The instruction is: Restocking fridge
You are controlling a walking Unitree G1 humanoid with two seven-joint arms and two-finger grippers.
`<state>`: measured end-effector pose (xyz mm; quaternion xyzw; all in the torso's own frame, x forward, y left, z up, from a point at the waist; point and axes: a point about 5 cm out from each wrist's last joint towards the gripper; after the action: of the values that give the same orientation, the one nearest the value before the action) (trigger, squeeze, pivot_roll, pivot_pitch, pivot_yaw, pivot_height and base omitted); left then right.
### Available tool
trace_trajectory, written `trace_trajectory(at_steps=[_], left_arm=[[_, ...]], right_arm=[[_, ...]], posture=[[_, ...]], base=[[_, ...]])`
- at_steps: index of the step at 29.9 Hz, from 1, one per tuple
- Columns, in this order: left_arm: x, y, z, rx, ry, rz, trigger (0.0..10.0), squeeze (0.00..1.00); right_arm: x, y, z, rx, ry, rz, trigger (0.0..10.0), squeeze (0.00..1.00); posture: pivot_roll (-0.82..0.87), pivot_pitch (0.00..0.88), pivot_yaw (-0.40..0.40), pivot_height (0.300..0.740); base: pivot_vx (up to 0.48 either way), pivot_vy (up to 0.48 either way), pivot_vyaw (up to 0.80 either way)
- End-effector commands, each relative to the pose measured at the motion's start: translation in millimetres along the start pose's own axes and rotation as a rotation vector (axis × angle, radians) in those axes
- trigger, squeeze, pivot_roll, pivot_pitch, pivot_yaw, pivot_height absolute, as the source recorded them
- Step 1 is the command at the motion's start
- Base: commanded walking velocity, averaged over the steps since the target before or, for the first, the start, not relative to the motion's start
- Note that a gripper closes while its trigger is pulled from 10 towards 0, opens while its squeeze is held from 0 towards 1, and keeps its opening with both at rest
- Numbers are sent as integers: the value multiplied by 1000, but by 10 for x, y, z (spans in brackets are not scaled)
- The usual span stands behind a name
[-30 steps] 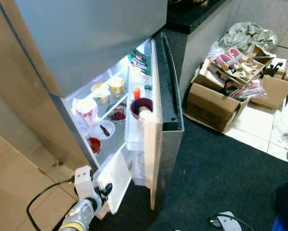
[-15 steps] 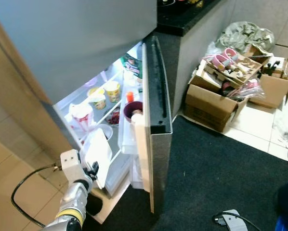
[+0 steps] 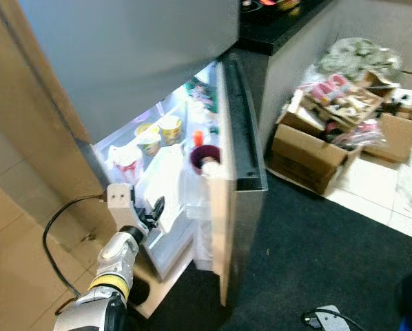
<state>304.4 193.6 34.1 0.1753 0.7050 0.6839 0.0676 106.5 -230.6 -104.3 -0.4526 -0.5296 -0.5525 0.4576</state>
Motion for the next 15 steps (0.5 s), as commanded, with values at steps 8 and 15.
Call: trace_trajectory(at_steps=[8, 15], left_arm=[[-286, 224, -757, -76, -474, -133, 10000, 0], [-324, 158, -994, -59, -535, -105, 10000, 0]], right_arm=[[-5, 9, 21, -7, 4, -10, 10000, 0], [-7, 5, 26, -5, 4, -9, 10000, 0]], posture=[[-94, 0, 22, 740], [-96, 0, 25, 740]], base=[[0, 0, 0], [0, 0, 0]])
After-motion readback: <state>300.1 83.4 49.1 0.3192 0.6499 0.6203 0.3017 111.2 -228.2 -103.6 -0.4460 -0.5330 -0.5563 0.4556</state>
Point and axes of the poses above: a point about 5 cm out from each wrist's last joint towards the gripper, its own x axis pointing back from the gripper into the wrist, its own y axis along the axis of the wrist's last joint, z = x × y, and after that the axes turned 10 degrees about -x, right-handed
